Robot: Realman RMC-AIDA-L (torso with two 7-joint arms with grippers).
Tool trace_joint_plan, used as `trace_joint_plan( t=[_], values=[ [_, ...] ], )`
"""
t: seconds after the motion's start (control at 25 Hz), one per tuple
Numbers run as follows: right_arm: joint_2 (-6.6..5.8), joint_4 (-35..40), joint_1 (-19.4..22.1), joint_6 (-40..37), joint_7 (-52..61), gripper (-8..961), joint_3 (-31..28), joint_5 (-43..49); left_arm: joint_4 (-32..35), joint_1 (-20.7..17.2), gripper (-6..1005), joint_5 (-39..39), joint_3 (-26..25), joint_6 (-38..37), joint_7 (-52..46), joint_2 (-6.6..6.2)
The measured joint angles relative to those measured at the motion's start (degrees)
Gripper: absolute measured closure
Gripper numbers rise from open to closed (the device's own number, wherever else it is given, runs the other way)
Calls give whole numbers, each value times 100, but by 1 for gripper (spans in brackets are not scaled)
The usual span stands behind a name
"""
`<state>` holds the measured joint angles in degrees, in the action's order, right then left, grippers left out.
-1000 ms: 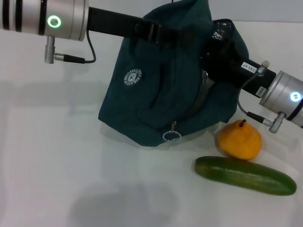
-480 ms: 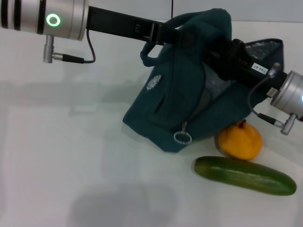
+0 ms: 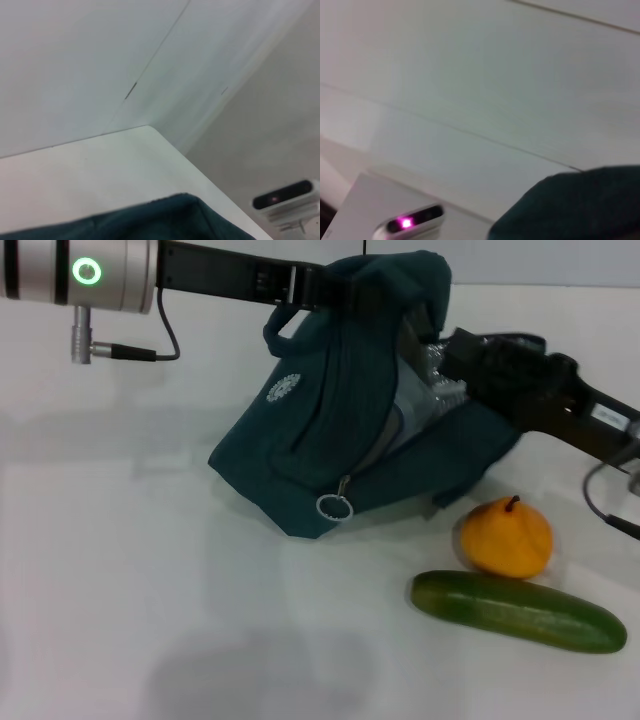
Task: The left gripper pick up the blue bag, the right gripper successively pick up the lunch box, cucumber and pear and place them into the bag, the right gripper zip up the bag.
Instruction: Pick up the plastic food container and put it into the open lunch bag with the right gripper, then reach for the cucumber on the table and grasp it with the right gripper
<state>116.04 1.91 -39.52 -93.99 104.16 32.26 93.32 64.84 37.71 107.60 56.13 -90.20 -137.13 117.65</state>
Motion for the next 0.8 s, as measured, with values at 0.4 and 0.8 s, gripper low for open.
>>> trace_joint_plan(
  t=[0.4, 0.8],
  values=[
    [-43, 950, 828, -1524, -1533, 564, 35, -504, -195, -76, 909, 63, -43, 67, 28, 31],
    [-149, 2028, 1620, -1902, -3334, 560, 98, -578, -292, -237, 908, 66, -50, 400, 99, 40]
  ],
)
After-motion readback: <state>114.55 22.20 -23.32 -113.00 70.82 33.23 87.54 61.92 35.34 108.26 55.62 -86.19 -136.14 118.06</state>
